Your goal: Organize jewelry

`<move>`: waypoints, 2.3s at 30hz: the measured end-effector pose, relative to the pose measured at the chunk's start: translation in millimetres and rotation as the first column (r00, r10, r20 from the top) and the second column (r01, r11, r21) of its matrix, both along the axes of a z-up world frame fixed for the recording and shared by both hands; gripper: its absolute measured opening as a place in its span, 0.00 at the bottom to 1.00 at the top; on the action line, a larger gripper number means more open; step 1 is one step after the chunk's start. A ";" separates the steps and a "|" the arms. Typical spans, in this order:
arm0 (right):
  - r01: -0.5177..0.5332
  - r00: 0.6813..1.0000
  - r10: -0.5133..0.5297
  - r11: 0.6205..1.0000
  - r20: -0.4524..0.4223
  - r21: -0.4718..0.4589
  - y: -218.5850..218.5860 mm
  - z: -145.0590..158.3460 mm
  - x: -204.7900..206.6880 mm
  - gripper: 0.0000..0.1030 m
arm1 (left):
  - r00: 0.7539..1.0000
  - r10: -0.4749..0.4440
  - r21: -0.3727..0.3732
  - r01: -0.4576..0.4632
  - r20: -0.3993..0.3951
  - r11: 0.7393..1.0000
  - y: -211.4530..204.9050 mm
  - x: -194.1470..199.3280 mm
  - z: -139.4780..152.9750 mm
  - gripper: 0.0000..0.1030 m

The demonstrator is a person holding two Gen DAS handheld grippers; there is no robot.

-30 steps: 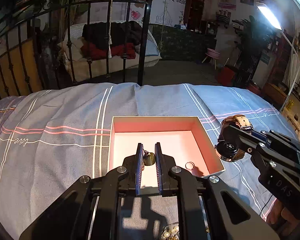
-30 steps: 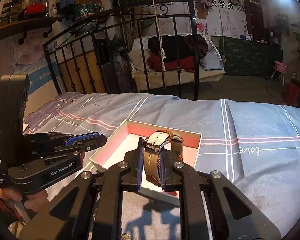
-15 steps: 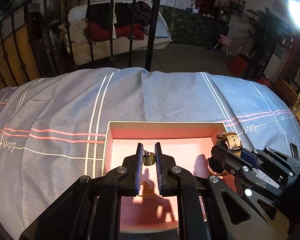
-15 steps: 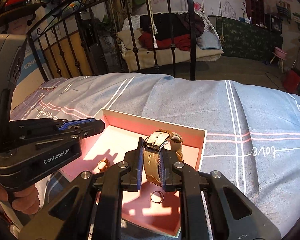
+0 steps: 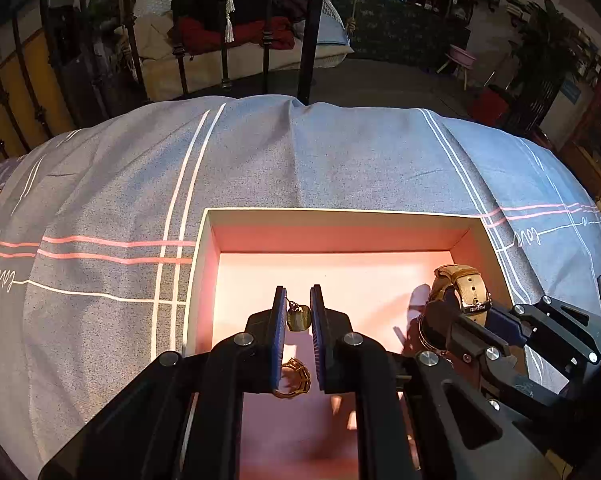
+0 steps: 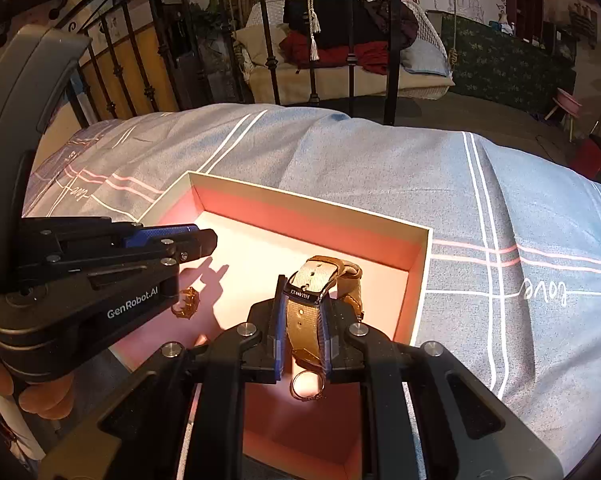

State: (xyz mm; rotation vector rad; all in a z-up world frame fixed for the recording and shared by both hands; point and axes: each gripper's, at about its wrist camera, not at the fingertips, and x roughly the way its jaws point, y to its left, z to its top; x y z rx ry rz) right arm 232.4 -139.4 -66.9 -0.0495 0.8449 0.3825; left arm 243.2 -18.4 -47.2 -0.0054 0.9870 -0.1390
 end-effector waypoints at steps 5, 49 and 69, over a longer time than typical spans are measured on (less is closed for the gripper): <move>-0.021 1.000 0.021 1.000 -0.020 -0.023 1.0 -0.7 -5.0 0.19 | 1.000 -0.017 -0.019 0.017 -0.019 1.000 2.6 -3.9 2.0 0.22; -0.341 0.935 0.344 0.939 -0.080 0.050 26.9 -18.1 -133.2 0.05 | 0.995 -0.077 0.018 0.076 0.069 0.997 14.6 -215.5 -30.1 0.63; -0.167 0.985 0.173 0.967 -0.011 0.194 -18.0 -8.7 -147.9 0.04 | 0.981 -0.172 0.081 0.165 0.084 0.983 -5.8 -216.5 -30.8 0.25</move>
